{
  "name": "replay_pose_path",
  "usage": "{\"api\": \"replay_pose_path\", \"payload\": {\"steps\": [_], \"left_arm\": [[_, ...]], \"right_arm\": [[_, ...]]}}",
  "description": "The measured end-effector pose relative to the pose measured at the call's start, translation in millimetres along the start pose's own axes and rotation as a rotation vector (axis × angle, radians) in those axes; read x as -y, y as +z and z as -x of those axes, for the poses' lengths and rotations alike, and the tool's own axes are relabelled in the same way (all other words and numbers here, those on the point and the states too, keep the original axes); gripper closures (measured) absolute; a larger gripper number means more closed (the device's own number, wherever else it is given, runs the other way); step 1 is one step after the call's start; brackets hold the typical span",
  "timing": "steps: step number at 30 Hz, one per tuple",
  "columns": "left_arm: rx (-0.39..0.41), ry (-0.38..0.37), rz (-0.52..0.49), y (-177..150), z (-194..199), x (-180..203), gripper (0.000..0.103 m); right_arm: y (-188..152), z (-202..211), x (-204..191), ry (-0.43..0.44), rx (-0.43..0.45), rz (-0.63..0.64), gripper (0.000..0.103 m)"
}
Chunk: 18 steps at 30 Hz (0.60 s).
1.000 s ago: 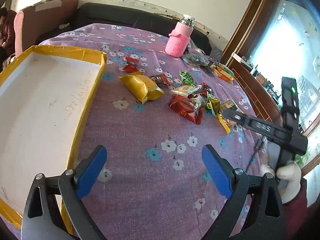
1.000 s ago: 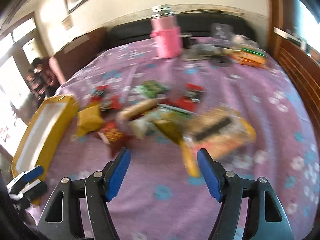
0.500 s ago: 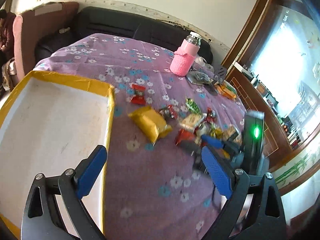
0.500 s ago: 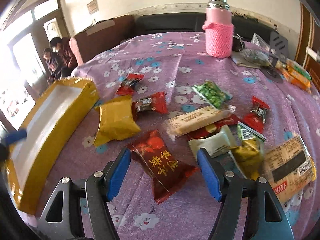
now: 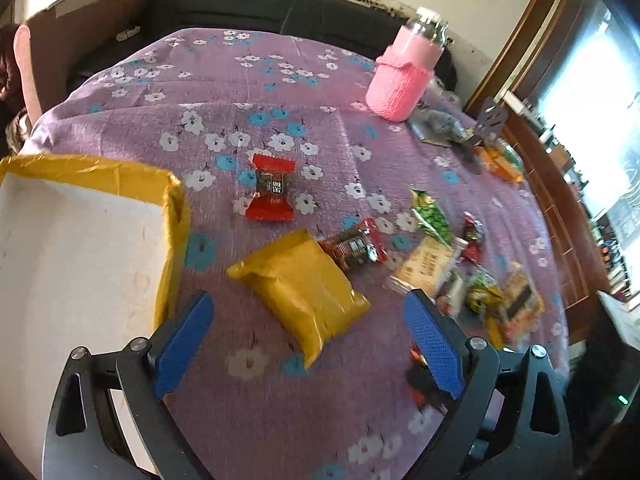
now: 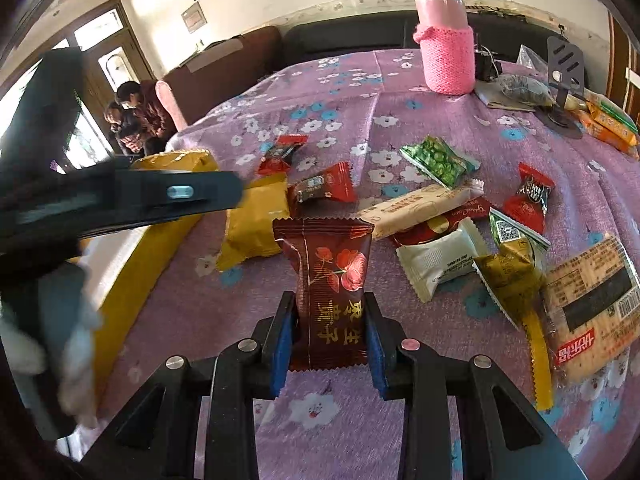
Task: Organize snacks
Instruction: 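Grasp the red-brown pastry packet with the right gripper while the left gripper grasps the yellow pouch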
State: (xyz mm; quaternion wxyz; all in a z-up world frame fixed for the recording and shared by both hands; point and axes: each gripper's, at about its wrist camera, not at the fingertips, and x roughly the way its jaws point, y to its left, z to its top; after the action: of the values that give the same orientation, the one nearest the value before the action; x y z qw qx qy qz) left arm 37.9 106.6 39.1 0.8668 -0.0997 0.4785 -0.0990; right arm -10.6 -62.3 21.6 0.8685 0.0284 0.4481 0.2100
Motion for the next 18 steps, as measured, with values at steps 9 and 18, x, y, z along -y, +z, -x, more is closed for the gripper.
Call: {"api": "replay_pose_path", "payload": {"steps": [9,18], "left_arm": [[-0.015,0.171,-0.101,-1.0,-34.9,17.1,0.011],[0.013,0.143,-0.108,-8.0,-18.1,14.7,0.062]], "right_arm": [[1.5,3.4,7.6,0.012,-0.011,-0.033,0.07],[0.7,1.9,9.3,0.005,-0.015,-0.041,0.07]]}}
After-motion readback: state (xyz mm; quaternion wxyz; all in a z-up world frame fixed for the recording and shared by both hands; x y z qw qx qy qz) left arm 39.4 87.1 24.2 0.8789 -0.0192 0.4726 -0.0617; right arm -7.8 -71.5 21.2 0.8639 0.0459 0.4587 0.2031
